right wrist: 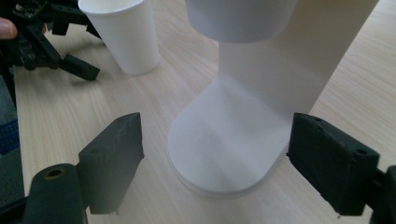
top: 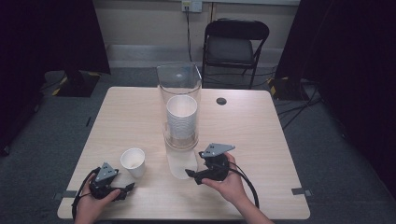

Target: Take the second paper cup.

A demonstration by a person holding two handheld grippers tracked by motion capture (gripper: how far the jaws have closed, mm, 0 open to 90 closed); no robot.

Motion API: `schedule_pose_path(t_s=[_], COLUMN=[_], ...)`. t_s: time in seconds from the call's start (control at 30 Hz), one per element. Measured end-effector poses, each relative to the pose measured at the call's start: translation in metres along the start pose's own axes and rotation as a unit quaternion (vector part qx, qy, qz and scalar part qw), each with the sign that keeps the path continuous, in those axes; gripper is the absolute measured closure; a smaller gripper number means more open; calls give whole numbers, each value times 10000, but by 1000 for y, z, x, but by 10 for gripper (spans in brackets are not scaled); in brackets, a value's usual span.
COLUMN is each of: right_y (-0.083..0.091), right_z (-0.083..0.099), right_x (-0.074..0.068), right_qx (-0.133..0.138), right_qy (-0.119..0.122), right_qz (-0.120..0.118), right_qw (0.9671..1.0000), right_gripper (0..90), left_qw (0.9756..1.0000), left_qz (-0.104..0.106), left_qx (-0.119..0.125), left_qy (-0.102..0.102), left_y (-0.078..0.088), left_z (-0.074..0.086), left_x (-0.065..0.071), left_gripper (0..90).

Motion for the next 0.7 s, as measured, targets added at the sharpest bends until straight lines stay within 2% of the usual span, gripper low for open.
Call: schedule_pose_path(t_s=[0.23, 0.43, 0.7], right_y=[-5, -12, -21], right_z=[-10, -27, -32], right_x=[2, 4, 6], right_qx=[235, 447, 615], right_qy=[-135, 3, -39], right_qz=[31, 233, 359], right_qw=[9996, 9987, 9975], right_gripper=[178, 203, 251], left_qw=[10000, 10000, 10000], left_qz=[0, 1, 6], left_qx=[0, -1, -18], left_qy=[0, -2, -37], left_y=[0, 0, 0], left_z=[0, 0, -1], left_x=[0, 0, -1], left_gripper=[144, 144, 137])
Point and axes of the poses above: each handheld gripper's, and its own axes: y roughly backward along the jaws, z roughly out of its underside, x roughly to its right, the point moved 1 cm from there along -y, roughly forward along the jaws, and after that the axes turned 4 degrees about y, right-handed, at the moved point
